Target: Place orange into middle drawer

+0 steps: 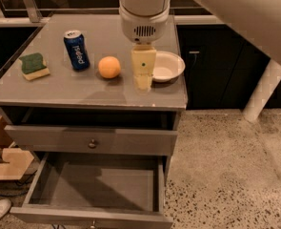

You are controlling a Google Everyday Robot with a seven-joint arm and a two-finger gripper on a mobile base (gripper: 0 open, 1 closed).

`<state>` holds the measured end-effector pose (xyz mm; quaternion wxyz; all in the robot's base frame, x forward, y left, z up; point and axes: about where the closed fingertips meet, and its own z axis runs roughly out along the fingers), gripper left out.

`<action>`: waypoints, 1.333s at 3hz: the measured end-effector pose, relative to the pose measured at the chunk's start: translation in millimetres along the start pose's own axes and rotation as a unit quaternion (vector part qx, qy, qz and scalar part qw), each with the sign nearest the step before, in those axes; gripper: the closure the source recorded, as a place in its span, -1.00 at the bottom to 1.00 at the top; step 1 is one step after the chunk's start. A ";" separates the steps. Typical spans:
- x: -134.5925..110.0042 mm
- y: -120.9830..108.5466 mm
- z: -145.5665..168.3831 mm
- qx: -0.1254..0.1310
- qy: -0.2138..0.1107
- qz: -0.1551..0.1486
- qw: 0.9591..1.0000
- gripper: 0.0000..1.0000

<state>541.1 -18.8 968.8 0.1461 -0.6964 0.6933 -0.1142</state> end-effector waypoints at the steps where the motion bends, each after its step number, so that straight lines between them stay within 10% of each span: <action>1: -25.5 -16.7 6.3 0.005 -0.004 -0.007 1.000 -1.00; 4: -64.2 -35.9 20.4 0.002 -0.018 -0.023 1.000 -1.00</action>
Offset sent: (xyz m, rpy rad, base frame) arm 0.0466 0.1016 0.0077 0.0055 -0.0142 0.1135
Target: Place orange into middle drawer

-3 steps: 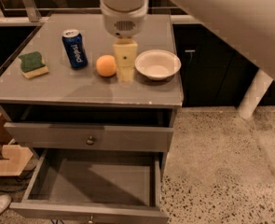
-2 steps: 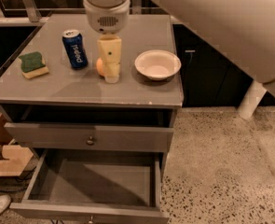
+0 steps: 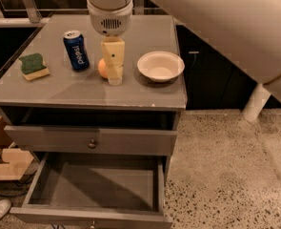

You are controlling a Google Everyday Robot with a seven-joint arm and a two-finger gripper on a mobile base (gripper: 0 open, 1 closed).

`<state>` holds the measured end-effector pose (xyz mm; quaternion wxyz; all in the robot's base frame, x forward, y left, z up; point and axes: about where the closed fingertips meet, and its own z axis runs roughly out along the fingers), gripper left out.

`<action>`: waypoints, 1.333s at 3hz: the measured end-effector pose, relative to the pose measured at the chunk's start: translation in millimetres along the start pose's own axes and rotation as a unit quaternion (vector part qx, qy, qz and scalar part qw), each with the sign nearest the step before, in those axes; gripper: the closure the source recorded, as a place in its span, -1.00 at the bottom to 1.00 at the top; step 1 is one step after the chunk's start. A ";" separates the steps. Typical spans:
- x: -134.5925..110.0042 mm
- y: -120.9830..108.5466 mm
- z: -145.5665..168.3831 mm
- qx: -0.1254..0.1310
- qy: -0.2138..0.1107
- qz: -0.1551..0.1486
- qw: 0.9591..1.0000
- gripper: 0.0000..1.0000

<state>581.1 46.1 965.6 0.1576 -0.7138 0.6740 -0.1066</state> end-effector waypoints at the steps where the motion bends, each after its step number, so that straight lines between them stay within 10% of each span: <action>1: 1.0 -6.7 19.4 -0.014 0.009 0.015 1.000 -1.00; 4: -23.0 -36.1 55.7 -0.028 -0.008 0.025 0.999 -1.00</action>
Offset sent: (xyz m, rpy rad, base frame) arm 0.0315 0.0114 -0.0435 -0.0264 0.0974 -0.0466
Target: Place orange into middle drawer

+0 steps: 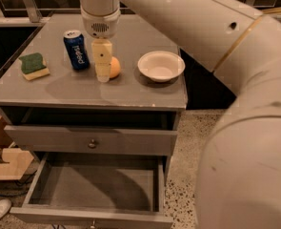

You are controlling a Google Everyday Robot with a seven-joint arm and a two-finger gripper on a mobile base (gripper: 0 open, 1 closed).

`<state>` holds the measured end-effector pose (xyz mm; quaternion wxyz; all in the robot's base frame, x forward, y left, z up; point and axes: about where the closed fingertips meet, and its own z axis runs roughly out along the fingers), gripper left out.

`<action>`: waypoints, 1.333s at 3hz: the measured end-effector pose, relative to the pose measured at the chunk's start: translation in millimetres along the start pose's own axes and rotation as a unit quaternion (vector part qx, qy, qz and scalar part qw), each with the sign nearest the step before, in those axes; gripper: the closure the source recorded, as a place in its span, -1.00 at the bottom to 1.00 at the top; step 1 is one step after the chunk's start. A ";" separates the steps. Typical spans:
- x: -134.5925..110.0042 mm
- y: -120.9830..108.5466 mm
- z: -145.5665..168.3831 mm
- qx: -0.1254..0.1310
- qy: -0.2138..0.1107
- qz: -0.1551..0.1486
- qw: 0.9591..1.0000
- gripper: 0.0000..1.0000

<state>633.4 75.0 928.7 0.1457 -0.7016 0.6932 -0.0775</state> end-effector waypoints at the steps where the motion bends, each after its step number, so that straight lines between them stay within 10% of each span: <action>1: -19.5 -21.1 18.3 -0.007 -0.021 0.011 1.000 -1.00; 4: -19.0 -18.1 63.3 -0.041 -0.002 0.029 0.999 -1.00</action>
Offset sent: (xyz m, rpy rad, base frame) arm 0.0213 0.0184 -0.0087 0.0375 0.0185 -0.0058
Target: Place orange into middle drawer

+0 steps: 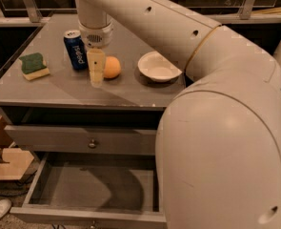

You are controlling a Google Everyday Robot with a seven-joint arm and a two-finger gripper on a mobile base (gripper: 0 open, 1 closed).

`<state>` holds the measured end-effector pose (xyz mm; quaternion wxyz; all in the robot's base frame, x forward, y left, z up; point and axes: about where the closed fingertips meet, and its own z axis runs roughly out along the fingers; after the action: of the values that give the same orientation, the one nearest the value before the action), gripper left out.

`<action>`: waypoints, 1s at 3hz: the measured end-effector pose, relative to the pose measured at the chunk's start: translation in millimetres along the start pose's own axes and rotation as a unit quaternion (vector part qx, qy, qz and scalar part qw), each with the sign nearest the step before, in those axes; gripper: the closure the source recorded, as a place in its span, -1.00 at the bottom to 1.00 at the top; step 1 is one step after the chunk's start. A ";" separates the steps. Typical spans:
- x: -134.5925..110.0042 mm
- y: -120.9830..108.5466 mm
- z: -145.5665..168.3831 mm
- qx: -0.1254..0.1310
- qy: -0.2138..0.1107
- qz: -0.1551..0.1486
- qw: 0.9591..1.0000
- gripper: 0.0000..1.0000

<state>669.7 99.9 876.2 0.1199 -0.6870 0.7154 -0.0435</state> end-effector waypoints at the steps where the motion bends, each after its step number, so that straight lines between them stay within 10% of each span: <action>1: -0.1 -0.1 0.5 0.000 0.000 0.000 1.000 -1.00; 3: 29.8 -25.2 21.7 -0.005 0.013 0.014 1.000 -0.94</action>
Offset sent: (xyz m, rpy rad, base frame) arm 0.0320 -0.0376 -0.0137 -0.0285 0.0225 -0.0387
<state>698.4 71.2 857.6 0.1075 -0.6769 0.7266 -0.0476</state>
